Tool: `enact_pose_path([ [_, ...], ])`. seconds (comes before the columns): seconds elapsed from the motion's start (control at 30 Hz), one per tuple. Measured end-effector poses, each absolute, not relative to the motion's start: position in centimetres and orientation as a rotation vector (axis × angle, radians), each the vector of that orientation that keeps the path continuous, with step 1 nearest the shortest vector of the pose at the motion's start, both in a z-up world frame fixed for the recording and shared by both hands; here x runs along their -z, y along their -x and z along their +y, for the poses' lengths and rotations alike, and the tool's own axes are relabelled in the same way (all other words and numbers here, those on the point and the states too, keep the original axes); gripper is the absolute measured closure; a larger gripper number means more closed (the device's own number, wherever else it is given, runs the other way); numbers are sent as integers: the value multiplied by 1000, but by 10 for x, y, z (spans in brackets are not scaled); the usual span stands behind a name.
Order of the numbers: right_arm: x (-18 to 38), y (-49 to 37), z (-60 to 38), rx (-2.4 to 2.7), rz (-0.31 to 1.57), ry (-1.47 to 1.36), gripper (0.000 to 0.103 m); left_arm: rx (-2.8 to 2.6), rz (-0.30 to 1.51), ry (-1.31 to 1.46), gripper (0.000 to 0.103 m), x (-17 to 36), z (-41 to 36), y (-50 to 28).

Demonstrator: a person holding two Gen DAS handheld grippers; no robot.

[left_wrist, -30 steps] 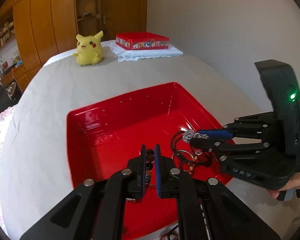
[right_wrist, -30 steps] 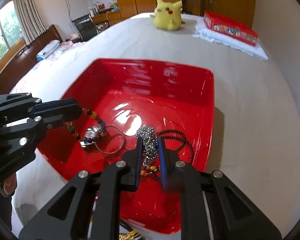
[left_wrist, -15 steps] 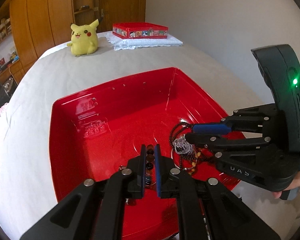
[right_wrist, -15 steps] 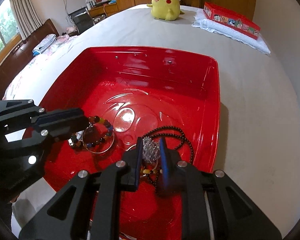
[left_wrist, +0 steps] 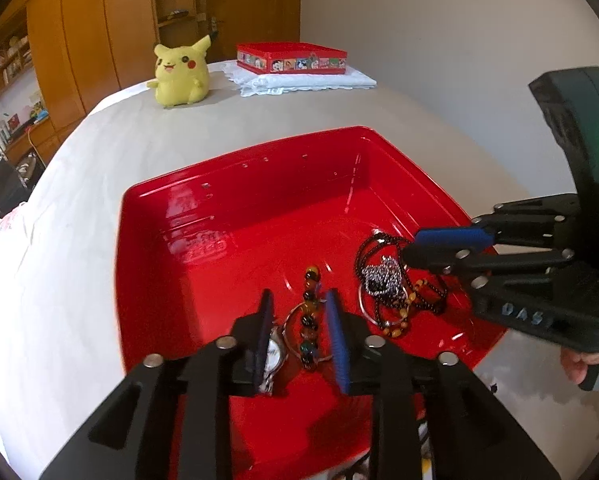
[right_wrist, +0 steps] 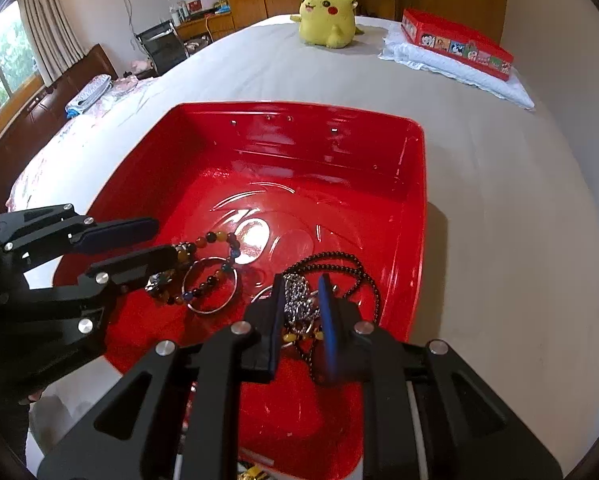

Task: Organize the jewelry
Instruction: 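Lower bracelet and chain into the red box and open both tools, then withdraw both open tools from the box back over the jewelry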

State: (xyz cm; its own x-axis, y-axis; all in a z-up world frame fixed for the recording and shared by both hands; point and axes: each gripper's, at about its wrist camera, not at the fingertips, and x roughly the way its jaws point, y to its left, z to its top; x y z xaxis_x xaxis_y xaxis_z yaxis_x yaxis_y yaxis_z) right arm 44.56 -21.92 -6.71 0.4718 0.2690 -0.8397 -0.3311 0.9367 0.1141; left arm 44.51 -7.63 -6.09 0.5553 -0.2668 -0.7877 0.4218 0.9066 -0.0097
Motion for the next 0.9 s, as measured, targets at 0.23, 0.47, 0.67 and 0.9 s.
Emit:
enact_pose_path([
  [0.23,43,-410,-226,-393,944,60,83,389,828,-181,57,38,-50,-399],
  [0.47,22,-349,-231,-437,872,45,72,399,788,-154,47,29,-24,-329],
  [0.67,46,-299,-229,-465,902,47,69,488,842,-154,47,60,-34,-263],
  [0.9,66,-274,-238,-471,938,-28,69,523,919,-139,47,98,-66,-230],
])
